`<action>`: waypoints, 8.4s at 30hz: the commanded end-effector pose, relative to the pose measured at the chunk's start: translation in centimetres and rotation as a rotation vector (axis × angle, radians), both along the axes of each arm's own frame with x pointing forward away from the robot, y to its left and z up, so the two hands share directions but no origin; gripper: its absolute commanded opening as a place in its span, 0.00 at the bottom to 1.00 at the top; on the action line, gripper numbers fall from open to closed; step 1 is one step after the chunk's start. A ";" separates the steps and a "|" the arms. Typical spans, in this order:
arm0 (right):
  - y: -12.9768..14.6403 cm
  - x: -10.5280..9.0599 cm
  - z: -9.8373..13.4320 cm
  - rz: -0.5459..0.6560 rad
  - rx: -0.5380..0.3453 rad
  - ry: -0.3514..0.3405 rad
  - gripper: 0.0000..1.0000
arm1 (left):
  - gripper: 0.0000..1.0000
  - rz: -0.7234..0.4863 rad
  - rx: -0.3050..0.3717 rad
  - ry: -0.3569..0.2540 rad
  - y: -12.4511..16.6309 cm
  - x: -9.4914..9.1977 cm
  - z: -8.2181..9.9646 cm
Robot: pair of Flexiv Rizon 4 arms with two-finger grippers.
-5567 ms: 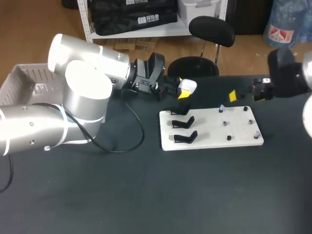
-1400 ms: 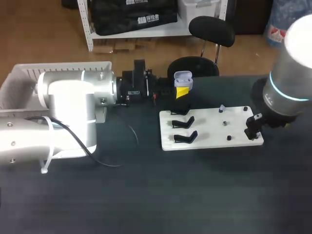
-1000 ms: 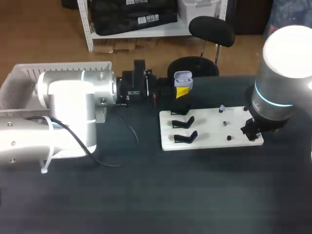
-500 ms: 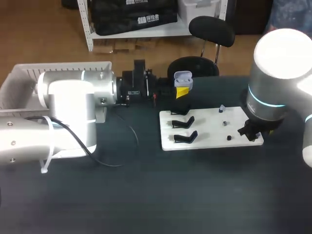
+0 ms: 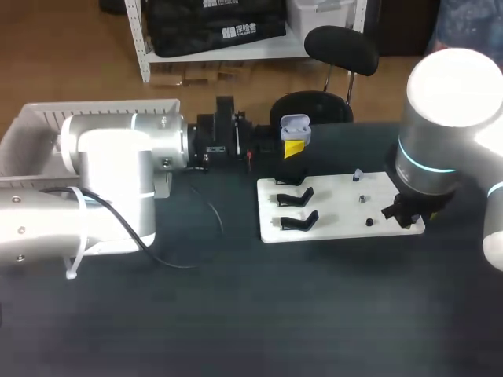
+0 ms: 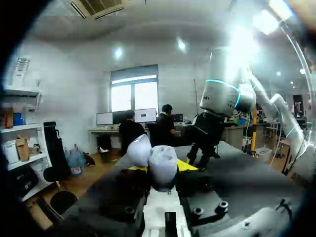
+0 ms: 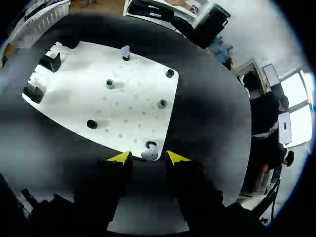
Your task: Pick up each earbud case from the left stands, insert the matching earbuds, close the lid, and place the case in the box.
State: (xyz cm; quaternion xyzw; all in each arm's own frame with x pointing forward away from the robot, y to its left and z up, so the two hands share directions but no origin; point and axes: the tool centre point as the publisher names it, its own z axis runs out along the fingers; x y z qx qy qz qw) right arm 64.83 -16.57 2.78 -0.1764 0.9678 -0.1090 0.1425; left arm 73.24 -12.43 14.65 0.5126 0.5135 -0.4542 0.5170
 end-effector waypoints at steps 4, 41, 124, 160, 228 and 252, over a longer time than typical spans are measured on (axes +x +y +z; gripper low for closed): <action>0.2 0.4 -0.5 -0.001 -0.006 0.006 0.37 | 0.00 0.001 -0.005 -0.003 0.0 0.0 -0.1; 1.5 -2.0 7.9 -0.011 0.024 0.016 0.00 | 0.00 0.001 -0.005 -0.003 0.0 0.0 -0.1; 12.1 0.3 18.0 -1.009 0.357 -0.003 0.00 | 0.00 0.001 -0.005 -0.003 0.0 0.0 -0.1; 19.9 4.5 19.7 -0.653 0.211 0.112 0.00 | 0.00 0.001 -0.005 -0.003 0.0 0.0 -0.1; 20.8 7.5 16.4 -0.703 0.227 0.135 0.00 | 0.00 0.001 -0.005 -0.003 0.0 0.0 -0.1; 20.5 5.8 16.9 -0.645 0.265 0.143 0.75 | 0.00 0.001 -0.005 -0.003 0.0 0.0 -0.1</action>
